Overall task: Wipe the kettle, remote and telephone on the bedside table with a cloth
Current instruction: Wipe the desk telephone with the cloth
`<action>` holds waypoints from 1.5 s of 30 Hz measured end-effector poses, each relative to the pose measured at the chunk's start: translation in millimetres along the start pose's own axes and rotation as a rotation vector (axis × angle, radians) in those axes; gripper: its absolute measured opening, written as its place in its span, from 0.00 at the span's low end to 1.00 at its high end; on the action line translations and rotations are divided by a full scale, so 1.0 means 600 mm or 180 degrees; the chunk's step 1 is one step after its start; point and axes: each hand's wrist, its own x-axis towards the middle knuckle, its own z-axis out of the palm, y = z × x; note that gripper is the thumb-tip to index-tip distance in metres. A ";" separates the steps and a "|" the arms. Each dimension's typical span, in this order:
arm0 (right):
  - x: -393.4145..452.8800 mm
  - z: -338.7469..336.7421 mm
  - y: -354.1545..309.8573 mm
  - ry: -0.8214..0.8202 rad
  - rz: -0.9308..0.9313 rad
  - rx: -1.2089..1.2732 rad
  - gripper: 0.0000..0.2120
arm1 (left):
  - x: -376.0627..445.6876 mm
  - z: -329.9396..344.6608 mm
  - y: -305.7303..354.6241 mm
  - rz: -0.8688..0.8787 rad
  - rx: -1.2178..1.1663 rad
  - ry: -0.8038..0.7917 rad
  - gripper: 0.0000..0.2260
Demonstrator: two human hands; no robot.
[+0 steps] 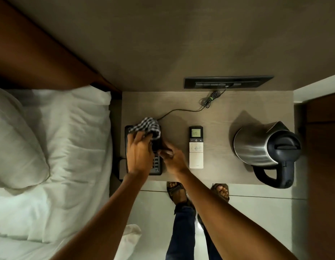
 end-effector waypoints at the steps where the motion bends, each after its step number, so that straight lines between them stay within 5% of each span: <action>1: 0.002 0.000 0.003 -0.0003 -0.0019 -0.0032 0.28 | 0.016 0.003 0.000 0.0082 0.0054 -0.0075 0.21; 10: 0.001 0.007 0.003 0.0016 -0.0033 0.0170 0.28 | -0.127 0.029 -0.035 -0.0119 -0.0160 -0.0376 0.20; 16: -0.003 0.015 0.002 0.0188 -0.0078 0.0292 0.26 | 0.012 -0.002 0.006 -0.0173 -0.0245 0.0215 0.20; 27: -0.005 0.015 0.005 0.0204 -0.0175 -0.0065 0.25 | -0.136 0.036 -0.029 -0.0152 -0.0251 -0.0463 0.22; 31: -0.005 0.011 0.012 0.0214 -0.0138 0.0119 0.23 | -0.056 0.016 -0.003 -0.0276 -0.0490 -0.0056 0.21; 34: 0.001 0.009 0.022 0.0180 -0.0189 0.0130 0.25 | 0.027 0.009 0.009 0.0107 0.0077 0.0131 0.20; 42: 0.003 0.004 0.014 0.0084 0.0015 0.0339 0.25 | -0.106 0.050 -0.057 0.0586 0.0148 -0.0227 0.19; 45: -0.001 0.008 0.008 0.0166 0.0145 0.0557 0.24 | -0.183 0.073 -0.091 0.0489 -0.0080 -0.0888 0.18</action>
